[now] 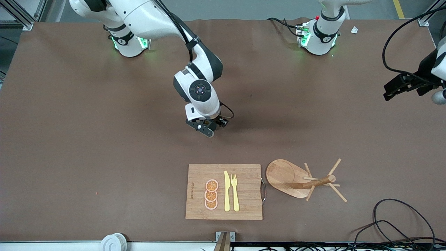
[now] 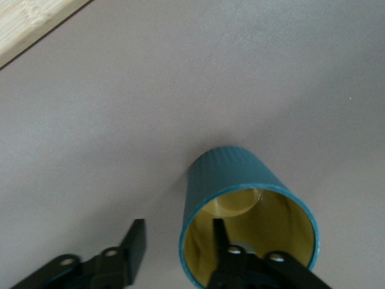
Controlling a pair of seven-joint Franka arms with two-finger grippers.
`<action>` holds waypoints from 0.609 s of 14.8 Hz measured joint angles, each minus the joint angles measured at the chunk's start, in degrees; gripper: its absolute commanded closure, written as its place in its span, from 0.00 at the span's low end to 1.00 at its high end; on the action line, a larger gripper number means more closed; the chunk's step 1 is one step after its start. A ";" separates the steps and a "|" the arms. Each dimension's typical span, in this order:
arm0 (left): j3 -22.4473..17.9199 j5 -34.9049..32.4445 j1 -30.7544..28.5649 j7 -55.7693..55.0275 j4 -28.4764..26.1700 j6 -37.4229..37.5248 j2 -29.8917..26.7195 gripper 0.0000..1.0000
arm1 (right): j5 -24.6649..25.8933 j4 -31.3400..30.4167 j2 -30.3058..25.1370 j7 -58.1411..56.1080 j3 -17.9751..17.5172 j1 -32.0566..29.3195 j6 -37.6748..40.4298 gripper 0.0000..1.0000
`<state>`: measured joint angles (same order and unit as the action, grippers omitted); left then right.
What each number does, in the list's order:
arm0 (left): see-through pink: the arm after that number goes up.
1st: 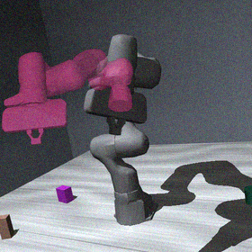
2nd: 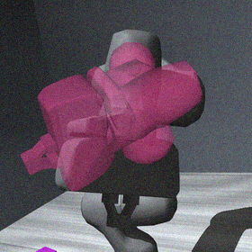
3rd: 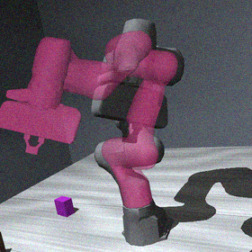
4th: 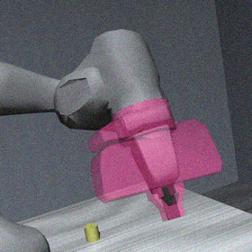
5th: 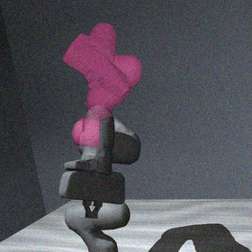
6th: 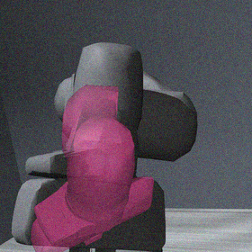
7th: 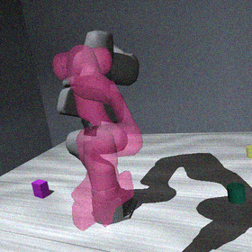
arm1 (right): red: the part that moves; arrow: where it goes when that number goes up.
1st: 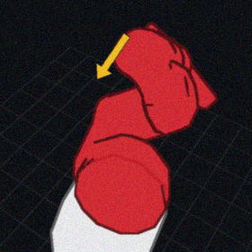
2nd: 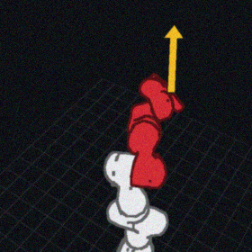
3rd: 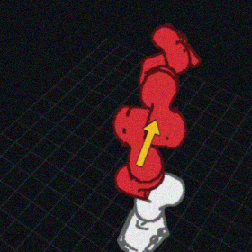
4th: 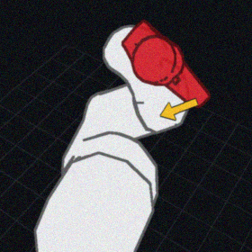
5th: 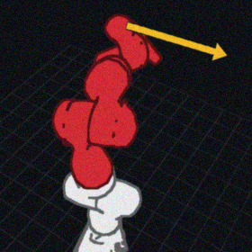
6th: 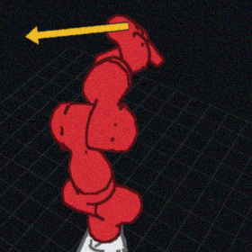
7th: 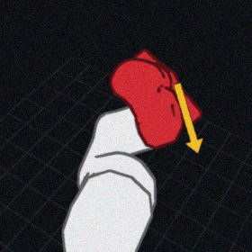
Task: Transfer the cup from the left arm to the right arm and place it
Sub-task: 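Grasp the teal mug with the right gripper, then carry the mug with the right gripper and lower it onto the table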
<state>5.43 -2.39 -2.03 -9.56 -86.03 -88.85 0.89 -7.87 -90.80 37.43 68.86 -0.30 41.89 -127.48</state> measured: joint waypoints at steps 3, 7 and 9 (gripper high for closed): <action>0.45 0.31 -0.79 1.65 -1.83 -0.03 -1.78 0.00 | 0.01 0.00 0.04 -3.55 0.34 -0.04 1.87 1.00; 3.26 0.32 -0.67 1.67 -2.58 -0.03 -2.40 0.00 | 0.06 0.49 -0.04 -7.17 0.79 -0.39 2.47 1.00; 3.80 0.32 -0.60 1.76 -2.69 -0.02 -2.40 0.00 | 0.08 1.99 -1.08 -14.01 1.47 -2.83 6.05 1.00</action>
<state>9.23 -2.07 -2.63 -7.80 -88.71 -88.88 -1.52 -7.79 -88.81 36.35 54.85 1.16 39.07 -121.43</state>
